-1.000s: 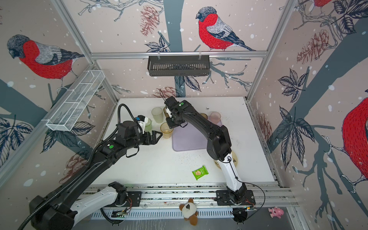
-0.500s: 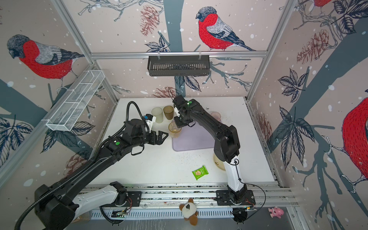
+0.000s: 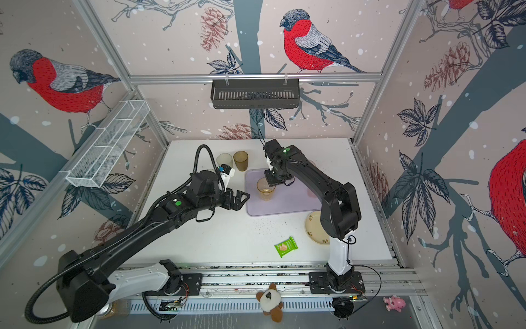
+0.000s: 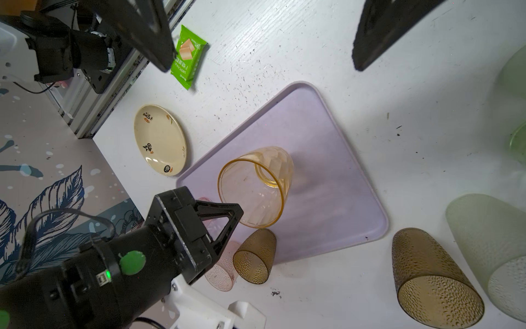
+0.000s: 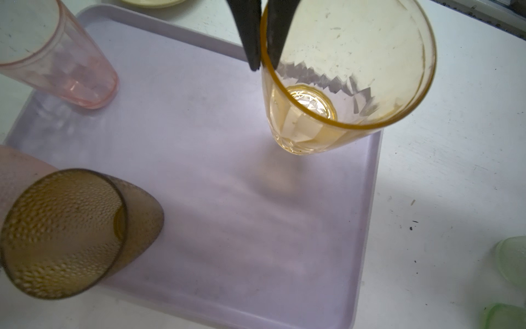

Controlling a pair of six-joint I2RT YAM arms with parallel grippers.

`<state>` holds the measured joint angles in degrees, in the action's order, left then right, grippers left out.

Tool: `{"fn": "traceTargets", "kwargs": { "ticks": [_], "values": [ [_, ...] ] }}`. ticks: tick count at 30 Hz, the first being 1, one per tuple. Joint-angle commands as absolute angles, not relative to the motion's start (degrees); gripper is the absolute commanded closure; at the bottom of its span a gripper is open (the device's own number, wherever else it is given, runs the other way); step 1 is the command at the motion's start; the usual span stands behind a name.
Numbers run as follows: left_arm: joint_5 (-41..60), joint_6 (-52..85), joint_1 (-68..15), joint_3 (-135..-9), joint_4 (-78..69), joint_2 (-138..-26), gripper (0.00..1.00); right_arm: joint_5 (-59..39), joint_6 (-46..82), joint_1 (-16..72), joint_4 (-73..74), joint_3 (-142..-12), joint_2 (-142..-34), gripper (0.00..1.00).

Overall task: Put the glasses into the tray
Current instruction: 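Lift the yellow cup with the right gripper and carry it over the tray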

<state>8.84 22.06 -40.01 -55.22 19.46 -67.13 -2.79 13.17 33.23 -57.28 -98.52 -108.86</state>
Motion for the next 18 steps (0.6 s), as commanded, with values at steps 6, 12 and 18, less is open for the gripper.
{"fn": "traceTargets", "kwargs": {
  "ticks": [6, 12, 18],
  "values": [
    [7.03, 22.68, -44.17, -56.74, 15.74, -69.54, 0.02, -1.15, 11.42, 29.64, -54.46, -91.94, -103.58, 0.99],
    [6.42, 23.03, -47.15, -58.52, 14.69, -71.87, 0.02, -0.01, 10.83, 25.74, -53.69, -87.93, -100.98, 0.99],
    [6.11, 22.65, -49.52, -60.26, 13.56, -74.59, 0.02, 0.42, 10.26, 21.86, -52.81, -85.27, -99.36, 0.99]
  ]
}}
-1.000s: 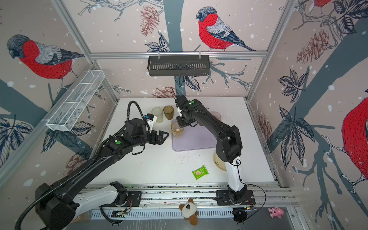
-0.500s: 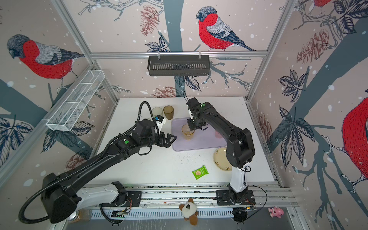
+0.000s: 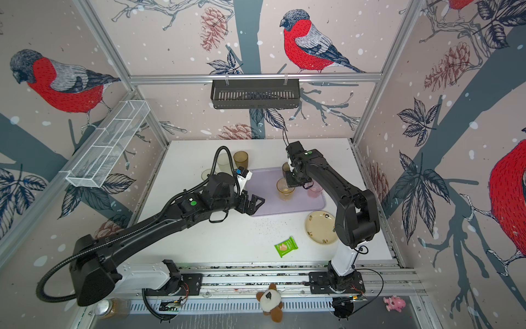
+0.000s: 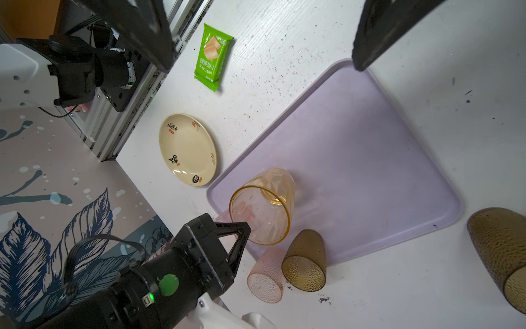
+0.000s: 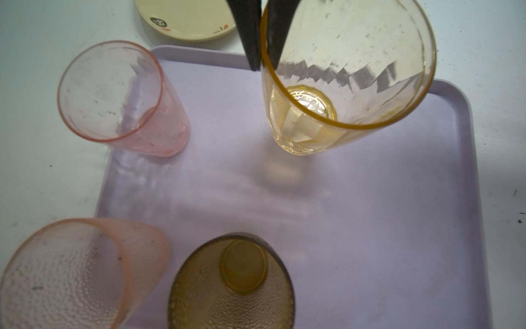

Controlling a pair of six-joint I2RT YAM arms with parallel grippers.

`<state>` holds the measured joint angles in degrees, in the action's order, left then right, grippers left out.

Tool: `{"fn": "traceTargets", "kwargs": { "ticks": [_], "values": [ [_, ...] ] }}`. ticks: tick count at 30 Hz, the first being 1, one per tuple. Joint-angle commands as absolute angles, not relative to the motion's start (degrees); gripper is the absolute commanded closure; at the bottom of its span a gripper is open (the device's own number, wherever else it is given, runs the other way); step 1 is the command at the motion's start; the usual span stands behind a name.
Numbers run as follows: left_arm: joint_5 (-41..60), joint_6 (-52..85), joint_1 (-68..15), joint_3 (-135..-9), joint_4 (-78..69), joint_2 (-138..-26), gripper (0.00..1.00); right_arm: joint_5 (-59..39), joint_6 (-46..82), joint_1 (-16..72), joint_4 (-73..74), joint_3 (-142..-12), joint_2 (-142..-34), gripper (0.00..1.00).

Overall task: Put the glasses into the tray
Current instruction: 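Lower the yellow cup onto the tray beside the pink cups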

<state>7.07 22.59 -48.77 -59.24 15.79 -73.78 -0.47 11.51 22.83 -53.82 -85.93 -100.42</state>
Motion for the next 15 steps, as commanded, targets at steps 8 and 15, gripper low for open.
{"fn": "traceTargets", "kwargs": {
  "ticks": [8, 15],
  "values": [
    [6.07, 20.41, -51.74, -63.69, 12.85, -79.13, 0.02, 0.41, 9.41, 18.12, -51.02, -83.86, -99.39, 0.99],
    [6.23, 18.97, -52.90, -65.73, 12.20, -82.46, 0.02, 0.18, 9.14, 16.84, -49.33, -83.76, -101.05, 0.99]
  ]
}}
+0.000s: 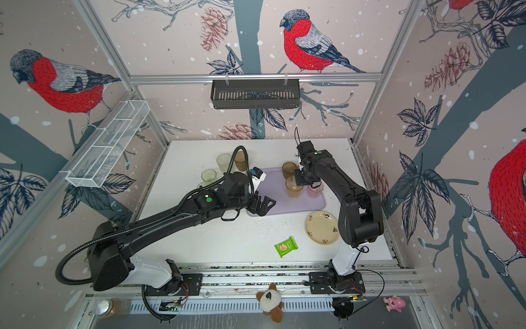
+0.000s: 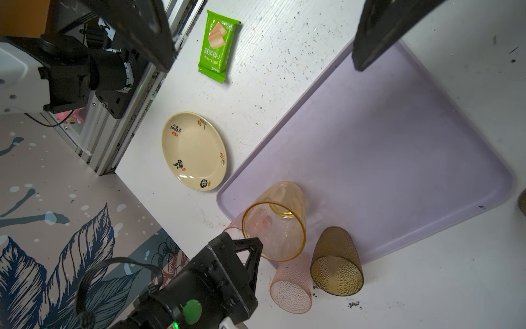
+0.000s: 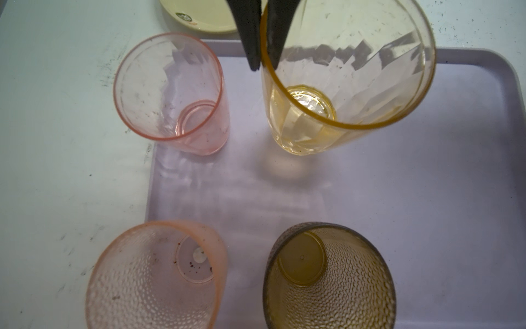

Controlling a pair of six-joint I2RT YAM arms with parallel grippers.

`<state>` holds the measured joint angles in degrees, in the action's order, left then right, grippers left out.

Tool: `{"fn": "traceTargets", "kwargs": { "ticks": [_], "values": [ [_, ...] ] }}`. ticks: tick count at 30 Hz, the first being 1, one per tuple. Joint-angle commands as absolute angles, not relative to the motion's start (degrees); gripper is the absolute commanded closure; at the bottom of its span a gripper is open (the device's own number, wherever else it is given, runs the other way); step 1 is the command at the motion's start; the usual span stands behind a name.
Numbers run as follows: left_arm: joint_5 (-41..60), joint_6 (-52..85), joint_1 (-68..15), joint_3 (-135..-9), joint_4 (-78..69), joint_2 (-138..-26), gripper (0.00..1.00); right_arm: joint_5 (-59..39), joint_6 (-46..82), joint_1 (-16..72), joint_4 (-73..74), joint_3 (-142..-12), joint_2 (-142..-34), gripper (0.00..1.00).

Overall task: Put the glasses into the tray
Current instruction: 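Lower the yellow cup onto the tray beside the pink cups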

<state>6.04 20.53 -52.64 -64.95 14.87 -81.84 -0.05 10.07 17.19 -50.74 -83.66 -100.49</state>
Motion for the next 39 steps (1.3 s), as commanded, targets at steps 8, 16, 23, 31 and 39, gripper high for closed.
{"fn": "traceTargets", "kwargs": {
  "ticks": [8, 16, 23, 31, 39],
  "values": [
    [6.16, 17.91, -53.44, -66.63, 11.17, -84.62, 0.03, 0.00, 8.94, 16.18, -48.04, -83.52, -102.51, 0.99],
    [5.63, 17.99, -53.61, -66.74, 10.90, -84.90, 0.02, -0.13, 8.72, 16.05, -47.30, -83.15, -103.26, 0.99],
    [5.36, 18.32, -53.78, -66.71, 10.80, -84.90, 0.02, -0.18, 8.61, 15.97, -46.67, -82.55, -103.62, 0.99],
    [5.09, 18.57, -53.87, -66.29, 10.71, -84.70, 0.02, -0.35, 8.70, 16.00, -46.22, -81.66, -103.58, 0.99],
    [4.90, 18.90, -53.93, -66.02, 10.55, -84.39, 0.02, -0.35, 8.70, 15.95, -46.01, -81.04, -103.10, 0.98]
  ]
}}
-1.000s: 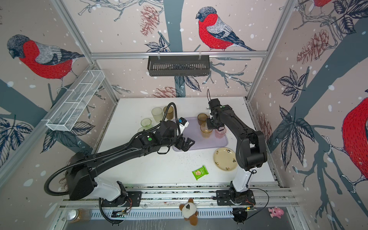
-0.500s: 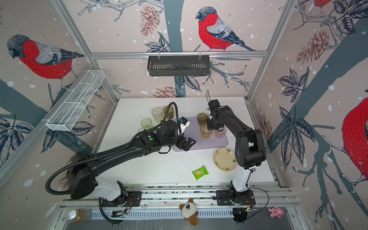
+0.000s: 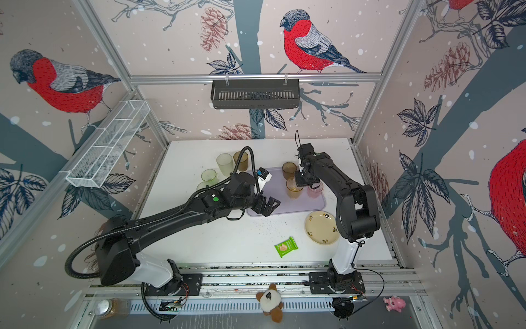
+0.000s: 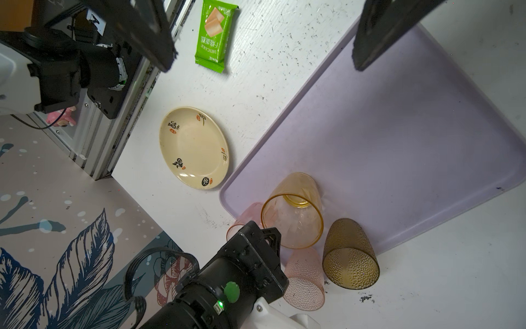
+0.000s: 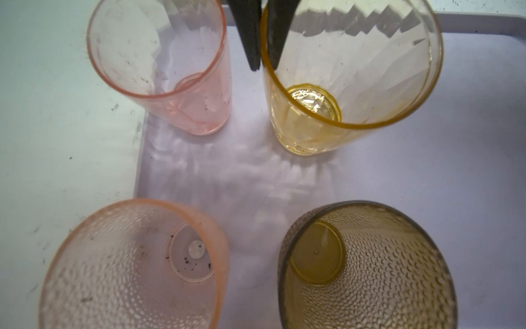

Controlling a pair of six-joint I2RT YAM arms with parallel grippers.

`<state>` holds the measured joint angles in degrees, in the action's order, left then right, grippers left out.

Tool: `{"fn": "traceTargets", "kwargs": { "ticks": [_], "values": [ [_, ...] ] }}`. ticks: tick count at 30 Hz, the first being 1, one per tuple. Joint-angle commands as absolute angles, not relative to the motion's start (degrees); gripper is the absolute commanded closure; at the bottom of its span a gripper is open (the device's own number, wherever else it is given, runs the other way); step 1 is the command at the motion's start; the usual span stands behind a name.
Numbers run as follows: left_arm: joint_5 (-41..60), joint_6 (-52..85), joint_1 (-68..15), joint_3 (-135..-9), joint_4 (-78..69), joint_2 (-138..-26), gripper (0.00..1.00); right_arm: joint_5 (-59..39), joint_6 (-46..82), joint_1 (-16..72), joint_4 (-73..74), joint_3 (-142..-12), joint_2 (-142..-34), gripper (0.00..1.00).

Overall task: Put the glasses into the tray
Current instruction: 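Lower the yellow cup onto the tray beside the pink cups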

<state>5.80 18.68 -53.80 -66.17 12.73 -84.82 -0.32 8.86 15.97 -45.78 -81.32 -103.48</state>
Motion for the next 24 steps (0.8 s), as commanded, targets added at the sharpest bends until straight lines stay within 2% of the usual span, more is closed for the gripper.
{"fn": "traceTargets", "kwargs": {
  "ticks": [1, 24],
  "values": [
    [4.84, 18.98, -53.92, -66.02, 10.55, -84.38, 0.02, -0.35, 8.70, 15.95, -46.00, -80.95, -103.04, 0.99],
    [4.37, 19.86, -53.97, -65.01, 9.89, -83.24, 0.02, -0.45, 8.70, 16.02, -45.66, -79.54, -101.63, 0.94]
  ]
}}
